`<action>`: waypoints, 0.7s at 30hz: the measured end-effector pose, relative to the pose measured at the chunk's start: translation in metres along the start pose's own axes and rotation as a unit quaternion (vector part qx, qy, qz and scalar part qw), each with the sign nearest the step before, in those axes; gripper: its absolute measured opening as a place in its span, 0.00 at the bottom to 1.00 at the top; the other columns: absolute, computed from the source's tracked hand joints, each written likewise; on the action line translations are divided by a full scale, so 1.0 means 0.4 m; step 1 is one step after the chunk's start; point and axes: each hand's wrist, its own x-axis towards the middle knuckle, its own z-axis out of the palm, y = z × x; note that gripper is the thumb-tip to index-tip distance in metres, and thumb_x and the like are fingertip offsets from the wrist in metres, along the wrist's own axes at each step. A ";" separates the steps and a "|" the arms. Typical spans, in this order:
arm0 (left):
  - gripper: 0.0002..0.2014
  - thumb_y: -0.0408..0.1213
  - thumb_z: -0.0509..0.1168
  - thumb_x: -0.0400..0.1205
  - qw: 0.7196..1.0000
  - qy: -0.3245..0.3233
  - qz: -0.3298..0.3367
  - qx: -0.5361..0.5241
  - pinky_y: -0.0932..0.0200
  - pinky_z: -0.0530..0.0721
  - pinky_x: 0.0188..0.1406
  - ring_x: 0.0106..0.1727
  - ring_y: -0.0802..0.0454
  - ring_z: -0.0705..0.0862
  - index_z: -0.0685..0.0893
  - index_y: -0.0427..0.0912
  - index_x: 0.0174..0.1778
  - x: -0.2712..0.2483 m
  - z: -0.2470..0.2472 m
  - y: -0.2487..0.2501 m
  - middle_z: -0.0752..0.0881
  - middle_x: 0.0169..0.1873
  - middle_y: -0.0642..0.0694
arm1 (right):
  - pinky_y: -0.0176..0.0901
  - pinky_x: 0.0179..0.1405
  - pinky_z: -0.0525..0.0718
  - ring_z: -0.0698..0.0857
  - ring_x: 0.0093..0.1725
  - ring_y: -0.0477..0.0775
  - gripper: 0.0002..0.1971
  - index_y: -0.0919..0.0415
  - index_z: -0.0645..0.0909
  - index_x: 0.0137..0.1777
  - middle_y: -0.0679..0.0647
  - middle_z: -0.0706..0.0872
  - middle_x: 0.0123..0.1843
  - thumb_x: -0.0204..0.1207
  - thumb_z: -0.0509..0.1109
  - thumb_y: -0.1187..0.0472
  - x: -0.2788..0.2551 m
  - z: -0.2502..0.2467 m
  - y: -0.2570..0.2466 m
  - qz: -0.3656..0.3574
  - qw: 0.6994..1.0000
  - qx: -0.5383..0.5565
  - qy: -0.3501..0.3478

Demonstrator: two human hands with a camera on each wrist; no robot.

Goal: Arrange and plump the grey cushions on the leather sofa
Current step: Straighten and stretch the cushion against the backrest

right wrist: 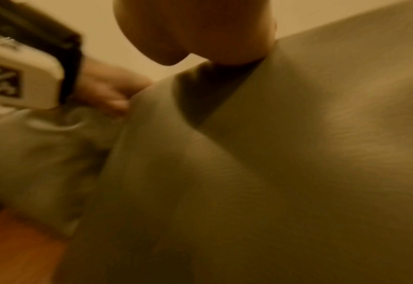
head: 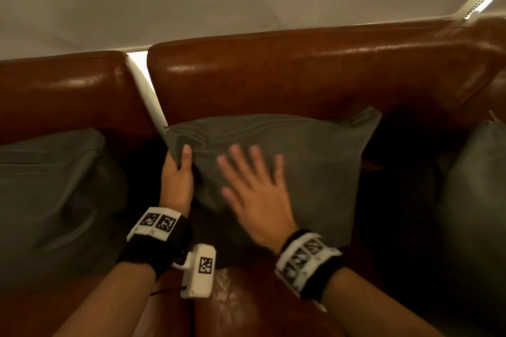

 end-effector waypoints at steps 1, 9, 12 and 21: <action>0.17 0.57 0.60 0.83 1.000 0.017 0.010 0.005 0.43 0.71 0.79 0.73 0.53 0.78 0.78 0.65 0.67 0.008 -0.013 -0.015 0.81 0.69 0.55 | 0.65 0.81 0.43 0.54 0.86 0.55 0.26 0.44 0.60 0.84 0.49 0.60 0.86 0.86 0.53 0.45 0.010 0.026 -0.021 -0.046 0.998 -0.018 -0.039; 0.21 0.51 0.65 0.84 0.992 0.096 0.046 0.067 0.45 0.74 0.77 0.71 0.49 0.79 0.77 0.54 0.74 0.040 -0.006 0.005 0.83 0.66 0.52 | 0.65 0.81 0.43 0.52 0.87 0.56 0.28 0.36 0.51 0.84 0.48 0.54 0.88 0.84 0.43 0.39 -0.007 -0.011 0.321 0.247 0.967 -0.047 -0.022; 0.35 0.48 0.65 0.85 0.977 0.148 0.060 0.142 0.42 0.66 0.81 0.81 0.42 0.69 0.58 0.48 0.86 -0.002 0.014 0.024 0.72 0.79 0.41 | 0.70 0.81 0.36 0.38 0.86 0.51 0.31 0.35 0.39 0.84 0.46 0.41 0.89 0.80 0.33 0.34 -0.040 -0.025 0.365 0.385 0.922 0.045 -0.026; 0.28 0.62 0.45 0.87 0.710 -0.110 0.394 0.573 0.19 0.44 0.76 0.85 0.36 0.53 0.55 0.63 0.84 -0.170 0.180 -0.071 0.57 0.84 0.54 | 0.61 0.80 0.26 0.33 0.85 0.52 0.27 0.35 0.40 0.84 0.44 0.39 0.87 0.87 0.39 0.39 -0.056 -0.006 0.253 0.140 0.990 -0.016 -0.010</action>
